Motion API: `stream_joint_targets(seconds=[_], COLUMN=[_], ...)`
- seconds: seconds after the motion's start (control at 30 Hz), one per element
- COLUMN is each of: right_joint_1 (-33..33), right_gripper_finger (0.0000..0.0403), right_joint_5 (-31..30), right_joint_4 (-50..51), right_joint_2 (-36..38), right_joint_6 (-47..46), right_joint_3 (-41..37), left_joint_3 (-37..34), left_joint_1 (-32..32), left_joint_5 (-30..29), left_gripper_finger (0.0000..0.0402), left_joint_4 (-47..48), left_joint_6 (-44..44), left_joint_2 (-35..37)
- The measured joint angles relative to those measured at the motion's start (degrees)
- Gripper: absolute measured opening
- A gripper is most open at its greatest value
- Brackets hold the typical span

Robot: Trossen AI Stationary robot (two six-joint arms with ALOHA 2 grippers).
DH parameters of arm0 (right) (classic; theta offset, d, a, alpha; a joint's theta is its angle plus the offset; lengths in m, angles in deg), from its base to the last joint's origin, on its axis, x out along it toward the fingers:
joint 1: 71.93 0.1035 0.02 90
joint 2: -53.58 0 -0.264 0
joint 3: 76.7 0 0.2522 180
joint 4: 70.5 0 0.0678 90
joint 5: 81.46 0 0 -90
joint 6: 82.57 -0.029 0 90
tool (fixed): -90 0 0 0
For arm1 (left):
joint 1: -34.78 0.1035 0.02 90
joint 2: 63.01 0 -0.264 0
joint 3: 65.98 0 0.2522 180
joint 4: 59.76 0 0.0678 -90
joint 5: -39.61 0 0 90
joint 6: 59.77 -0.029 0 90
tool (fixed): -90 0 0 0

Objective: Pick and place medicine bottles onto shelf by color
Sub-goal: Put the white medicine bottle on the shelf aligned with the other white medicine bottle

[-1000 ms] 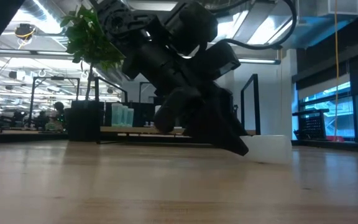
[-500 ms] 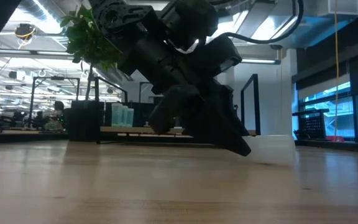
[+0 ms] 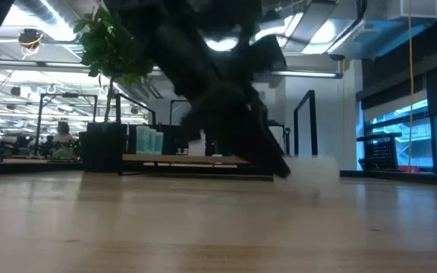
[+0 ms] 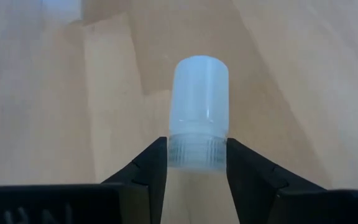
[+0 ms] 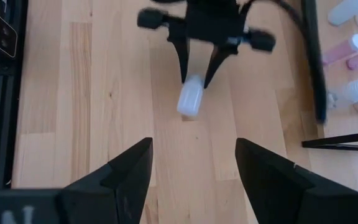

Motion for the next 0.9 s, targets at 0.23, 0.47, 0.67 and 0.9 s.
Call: stream_joint_targets(seconds=[0.23, 0.47, 0.67, 0.9], right_joint_1=[-0.1, -0.1, -0.4, -1.2], right_gripper_finger=[0.0232, 0.0232, 0.0232, 0.0232], right_joint_5=[-0.7, -3.7, -4.7, -5.8], right_joint_4=[-0.4, -0.4, -0.2, -0.1], right_joint_2=[0.0, 0.0, 0.0, 0.0], right_joint_6=[0.0, 0.3, 0.3, 0.5], right_joint_3=[0.0, 0.0, 0.0, 0.0], left_joint_3=[0.0, 0.0, 0.1, 9.3], left_joint_1=[-2.1, -4.3, -4.4, -0.3], left_joint_5=[-4.3, -9.2, -13.1, -16.0], left_gripper_finger=[0.0129, 0.0129, 0.0129, 0.0129], left_joint_4=[14.6, 30.6, 41.4, 57.5], left_joint_6=[6.9, 13.1, 16.3, 16.1], left_joint_2=[7.5, 15.7, 22.7, 23.8])
